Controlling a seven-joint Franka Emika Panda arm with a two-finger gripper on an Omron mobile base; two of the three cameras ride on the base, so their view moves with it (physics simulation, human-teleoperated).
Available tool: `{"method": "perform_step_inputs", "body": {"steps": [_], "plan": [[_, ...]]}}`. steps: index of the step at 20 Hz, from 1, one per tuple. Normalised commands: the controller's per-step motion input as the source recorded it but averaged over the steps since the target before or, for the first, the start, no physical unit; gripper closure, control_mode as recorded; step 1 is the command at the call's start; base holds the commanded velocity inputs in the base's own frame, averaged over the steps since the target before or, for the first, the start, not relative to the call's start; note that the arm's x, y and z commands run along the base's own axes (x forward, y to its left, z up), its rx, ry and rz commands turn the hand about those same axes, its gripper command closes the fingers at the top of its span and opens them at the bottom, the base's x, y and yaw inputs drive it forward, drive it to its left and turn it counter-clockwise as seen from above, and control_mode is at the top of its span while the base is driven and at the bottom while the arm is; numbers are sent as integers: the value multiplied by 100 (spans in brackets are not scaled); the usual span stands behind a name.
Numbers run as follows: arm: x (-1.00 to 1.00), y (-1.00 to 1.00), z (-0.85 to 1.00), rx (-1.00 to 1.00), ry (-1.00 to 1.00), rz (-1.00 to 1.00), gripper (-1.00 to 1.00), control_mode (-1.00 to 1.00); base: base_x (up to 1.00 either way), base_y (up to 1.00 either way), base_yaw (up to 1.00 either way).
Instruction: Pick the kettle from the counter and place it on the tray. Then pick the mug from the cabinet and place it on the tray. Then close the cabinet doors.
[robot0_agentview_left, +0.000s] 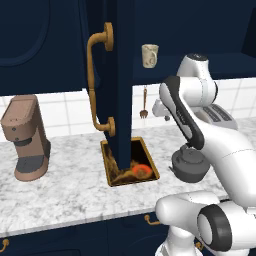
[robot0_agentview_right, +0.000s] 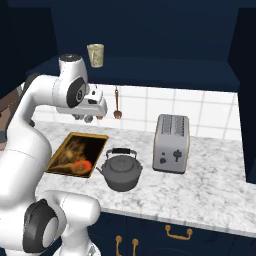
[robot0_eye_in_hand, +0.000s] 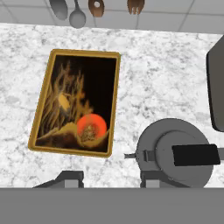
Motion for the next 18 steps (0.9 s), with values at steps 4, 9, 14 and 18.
{"method": "perform_step_inputs", "body": {"steps": [4, 9, 14, 18], "plan": [[-4, -2, 0, 0, 0, 0, -100, -100, 0, 0, 0], [-19, -6, -2, 0, 0, -34, -100, -100, 0, 0, 0], [0, -35, -11, 0, 0, -52, -100, -100, 0, 0, 0], [0, -48, -9, 1, 8, -21, -100, -100, 0, 0, 0]]}}
